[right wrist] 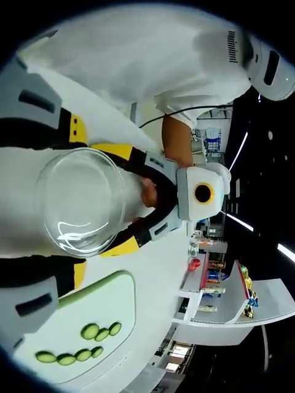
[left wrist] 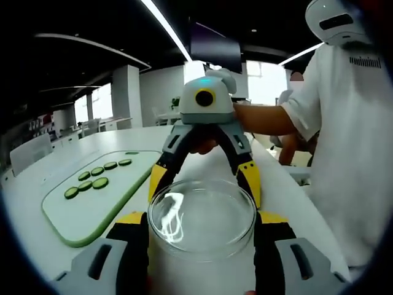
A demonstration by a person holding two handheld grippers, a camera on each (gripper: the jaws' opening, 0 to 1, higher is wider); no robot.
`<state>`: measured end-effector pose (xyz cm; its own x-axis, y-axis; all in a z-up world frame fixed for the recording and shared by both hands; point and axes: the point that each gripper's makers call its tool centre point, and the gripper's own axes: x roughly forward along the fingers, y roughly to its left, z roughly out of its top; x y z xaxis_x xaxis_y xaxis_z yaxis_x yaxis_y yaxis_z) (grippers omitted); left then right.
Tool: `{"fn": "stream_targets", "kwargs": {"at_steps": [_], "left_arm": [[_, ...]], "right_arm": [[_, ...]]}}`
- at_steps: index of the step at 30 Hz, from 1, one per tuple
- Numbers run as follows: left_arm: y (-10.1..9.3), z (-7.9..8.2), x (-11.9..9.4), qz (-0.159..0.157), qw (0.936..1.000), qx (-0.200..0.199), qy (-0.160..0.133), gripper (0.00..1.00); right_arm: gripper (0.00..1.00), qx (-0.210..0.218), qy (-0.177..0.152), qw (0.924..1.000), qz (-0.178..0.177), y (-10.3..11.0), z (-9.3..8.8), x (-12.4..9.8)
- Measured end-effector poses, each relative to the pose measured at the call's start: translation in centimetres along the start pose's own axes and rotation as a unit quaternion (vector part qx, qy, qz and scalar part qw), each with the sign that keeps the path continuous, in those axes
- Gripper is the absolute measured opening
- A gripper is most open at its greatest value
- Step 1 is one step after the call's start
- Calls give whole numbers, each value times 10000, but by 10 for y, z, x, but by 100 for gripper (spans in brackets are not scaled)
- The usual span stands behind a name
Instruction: Open the petri dish lid, add cucumber slices into the petri dish, and close the lid
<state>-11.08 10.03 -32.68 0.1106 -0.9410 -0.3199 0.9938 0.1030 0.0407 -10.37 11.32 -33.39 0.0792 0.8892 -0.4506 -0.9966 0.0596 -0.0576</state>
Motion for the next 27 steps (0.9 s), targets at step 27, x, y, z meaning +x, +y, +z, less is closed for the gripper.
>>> {"fn": "stream_targets", "kwargs": {"at_steps": [27], "left_arm": [[0,16,-5,36,9999,94,-94,69]], "right_arm": [[69,-95,-13,9999,-32,1,15,-6]]}}
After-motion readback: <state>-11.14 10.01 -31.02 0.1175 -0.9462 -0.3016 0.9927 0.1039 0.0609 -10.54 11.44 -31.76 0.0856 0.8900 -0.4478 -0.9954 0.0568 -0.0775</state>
